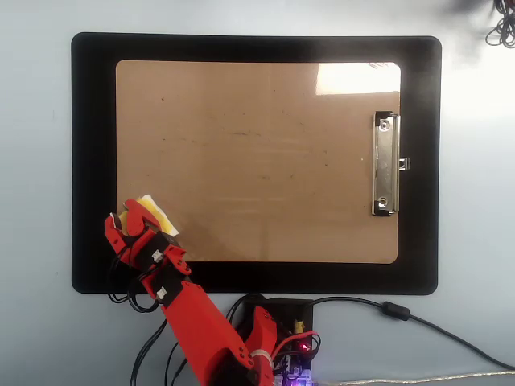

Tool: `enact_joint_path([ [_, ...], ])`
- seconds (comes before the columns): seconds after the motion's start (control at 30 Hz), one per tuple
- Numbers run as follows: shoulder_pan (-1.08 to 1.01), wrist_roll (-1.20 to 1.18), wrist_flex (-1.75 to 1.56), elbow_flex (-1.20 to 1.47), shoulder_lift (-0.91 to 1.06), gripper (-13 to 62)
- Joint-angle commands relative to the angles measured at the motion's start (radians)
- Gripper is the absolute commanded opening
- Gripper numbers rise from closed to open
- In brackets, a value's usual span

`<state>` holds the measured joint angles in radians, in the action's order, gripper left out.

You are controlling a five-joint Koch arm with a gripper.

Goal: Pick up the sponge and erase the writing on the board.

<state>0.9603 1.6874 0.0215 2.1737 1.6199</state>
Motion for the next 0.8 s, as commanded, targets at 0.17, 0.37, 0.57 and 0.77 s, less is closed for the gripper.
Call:
enact_joint_path([
  [0.17, 0.005, 0.012, 0.121, 0.055, 0.293, 33.0],
  [0.37, -0.146, 0.006, 0.767, -0.183, 0.503, 33.0],
  [0.57, -0.333, -0.015, 1.210, -0.448, 0.483, 33.5],
  [0.77, -0.612, -0.054, 1.393, -0.356, 0.486, 34.1],
])
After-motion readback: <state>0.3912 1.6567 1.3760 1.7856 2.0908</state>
